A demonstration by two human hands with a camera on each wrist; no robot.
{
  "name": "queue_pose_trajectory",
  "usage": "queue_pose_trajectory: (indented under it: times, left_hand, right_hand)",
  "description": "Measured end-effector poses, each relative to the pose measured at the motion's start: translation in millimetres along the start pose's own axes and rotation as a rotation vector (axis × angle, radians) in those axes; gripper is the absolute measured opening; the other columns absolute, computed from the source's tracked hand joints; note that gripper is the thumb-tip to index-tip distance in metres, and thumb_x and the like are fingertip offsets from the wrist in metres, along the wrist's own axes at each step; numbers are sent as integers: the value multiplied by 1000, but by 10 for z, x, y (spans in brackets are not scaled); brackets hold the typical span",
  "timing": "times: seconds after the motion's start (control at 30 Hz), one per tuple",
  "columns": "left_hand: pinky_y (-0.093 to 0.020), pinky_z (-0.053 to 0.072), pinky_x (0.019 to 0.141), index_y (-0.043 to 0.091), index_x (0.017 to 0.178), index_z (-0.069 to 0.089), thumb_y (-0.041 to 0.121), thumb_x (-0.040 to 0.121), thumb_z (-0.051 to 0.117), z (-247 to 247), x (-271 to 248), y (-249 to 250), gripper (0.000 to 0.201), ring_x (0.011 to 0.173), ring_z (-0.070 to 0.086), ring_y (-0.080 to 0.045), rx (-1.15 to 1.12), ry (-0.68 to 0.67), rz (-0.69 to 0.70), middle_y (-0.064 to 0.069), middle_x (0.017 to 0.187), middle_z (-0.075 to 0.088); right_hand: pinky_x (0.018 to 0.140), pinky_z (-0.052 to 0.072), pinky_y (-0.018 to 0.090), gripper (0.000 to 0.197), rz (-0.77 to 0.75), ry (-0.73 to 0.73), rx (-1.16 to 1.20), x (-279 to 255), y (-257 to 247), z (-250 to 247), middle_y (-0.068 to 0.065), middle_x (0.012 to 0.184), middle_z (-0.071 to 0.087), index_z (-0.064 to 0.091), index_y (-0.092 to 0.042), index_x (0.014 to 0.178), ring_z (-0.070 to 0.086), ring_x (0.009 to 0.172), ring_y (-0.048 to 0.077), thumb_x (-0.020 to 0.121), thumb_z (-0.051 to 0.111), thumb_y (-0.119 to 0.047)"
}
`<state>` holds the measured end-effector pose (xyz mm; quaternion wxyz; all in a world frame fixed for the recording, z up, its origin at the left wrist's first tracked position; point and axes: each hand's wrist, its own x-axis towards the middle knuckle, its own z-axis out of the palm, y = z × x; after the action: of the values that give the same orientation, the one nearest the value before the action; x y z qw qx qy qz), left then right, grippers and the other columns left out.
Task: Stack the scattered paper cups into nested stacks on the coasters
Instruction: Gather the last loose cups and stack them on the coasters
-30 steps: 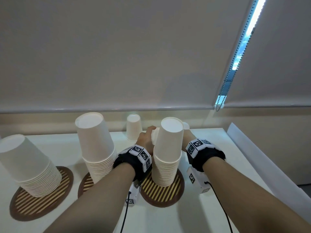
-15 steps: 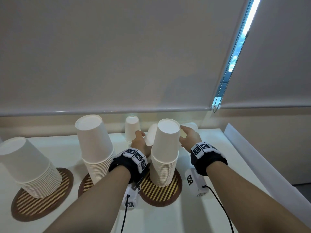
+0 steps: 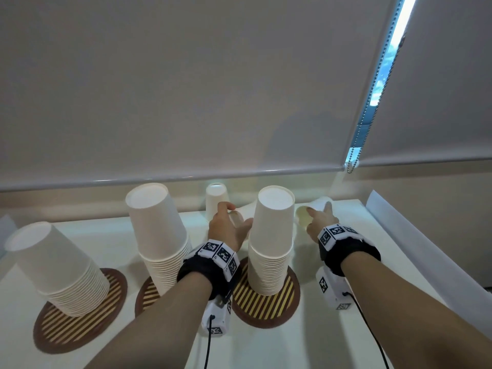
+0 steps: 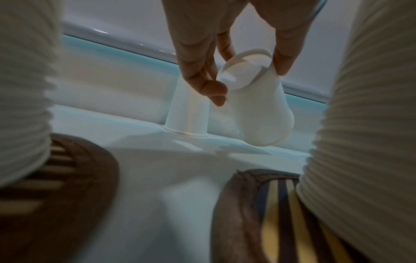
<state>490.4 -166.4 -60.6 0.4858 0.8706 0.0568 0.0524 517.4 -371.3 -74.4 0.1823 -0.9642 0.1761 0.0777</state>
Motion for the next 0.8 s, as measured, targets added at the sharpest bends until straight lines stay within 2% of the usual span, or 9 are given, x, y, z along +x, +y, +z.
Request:
queue_pose_trajectory:
  times: [0.1,0.17,0.3,0.4,0.47,0.53,0.63,0.7,0.8]
  left_hand:
    - [-29,39,75,12,119,46,28,84,64,49,33,-34,43,92,55,-28,-22,7,29,-14,114,59]
    - [-29,40,75,13,120,46,31,84,64,39,30,-28,44,96,58,-30,-29,18,49,-14,114,60]
    - [-26,39,76,14,121,47,31,85,64,-122,-46,103,43,95,56,-26,-40,71,148,-12,112,59]
    - [-25,38,80,16,123,49,32,87,62,-330,-145,289,42,99,55,-27,-40,117,207,-10,116,56]
    - [-27,38,82,17,124,50,32,89,59,-507,-246,464,39,100,54,-28,-69,165,240,-10,116,54]
    - [-28,38,85,19,125,51,32,92,55,-704,-377,644,36,101,53,-27,-91,214,257,-10,115,53]
    - [-33,44,89,21,124,51,36,94,50,-970,-570,884,34,99,57,-29,-123,257,295,-7,110,52]
    - [-38,48,90,23,122,52,41,94,47,-1149,-709,1038,34,97,59,-28,-196,268,334,-5,111,55]
    - [-36,49,88,25,120,55,39,95,46,-1356,-984,1216,29,96,60,-24,-243,223,349,-7,113,59]
  right_hand:
    - [102,37,32,50,20,38,100,18,81,65,14,154,19,35,0,139,44,128,33,91,45,-5]
    - [90,42,31,45,46,100,164,-36,107,64,18,143,34,40,4,133,51,118,33,90,50,-7]
    - [89,42,35,54,77,214,391,-229,131,-94,21,132,43,45,2,132,51,113,35,90,56,-32]
    - [84,43,36,57,131,324,654,-428,205,-302,21,116,56,54,0,120,55,92,32,93,39,-48]
    - [91,48,43,59,149,360,917,-614,274,-475,11,93,62,56,-4,114,62,90,32,95,30,-53]
    - [91,50,46,55,148,370,1128,-829,321,-662,2,78,56,55,-10,111,64,88,33,95,28,-55]
    - [80,50,43,44,88,363,1301,-1145,313,-916,4,73,55,58,-6,94,60,61,24,95,39,-45]
    - [64,49,33,32,26,322,1439,-1387,231,-1094,5,65,49,56,-8,78,54,42,12,95,45,-33]
    - [56,50,29,26,-79,212,1561,-1832,23,-1278,8,59,43,52,-8,71,48,41,13,94,42,-17]
